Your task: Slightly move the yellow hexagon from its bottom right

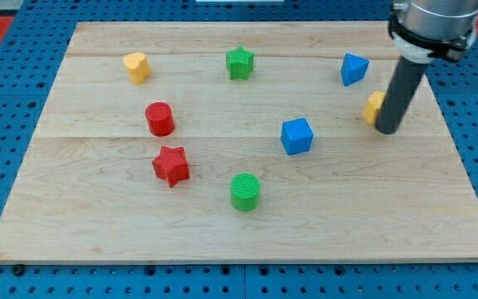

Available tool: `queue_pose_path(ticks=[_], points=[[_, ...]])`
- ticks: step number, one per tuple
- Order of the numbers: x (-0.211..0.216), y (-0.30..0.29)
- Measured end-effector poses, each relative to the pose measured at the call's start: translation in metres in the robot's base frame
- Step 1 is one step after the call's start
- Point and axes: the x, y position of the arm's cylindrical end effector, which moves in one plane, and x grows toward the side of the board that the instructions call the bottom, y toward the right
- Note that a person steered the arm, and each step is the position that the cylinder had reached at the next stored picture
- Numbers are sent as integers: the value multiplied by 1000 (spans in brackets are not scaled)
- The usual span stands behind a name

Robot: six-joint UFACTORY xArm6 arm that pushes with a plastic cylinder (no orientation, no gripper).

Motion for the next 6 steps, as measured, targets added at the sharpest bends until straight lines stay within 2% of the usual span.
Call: queue_pose_path(ticks=[1, 3, 4, 5, 6], points=[[-5, 26], [-28, -8], [-9, -13], [2, -80], [-28, -144]])
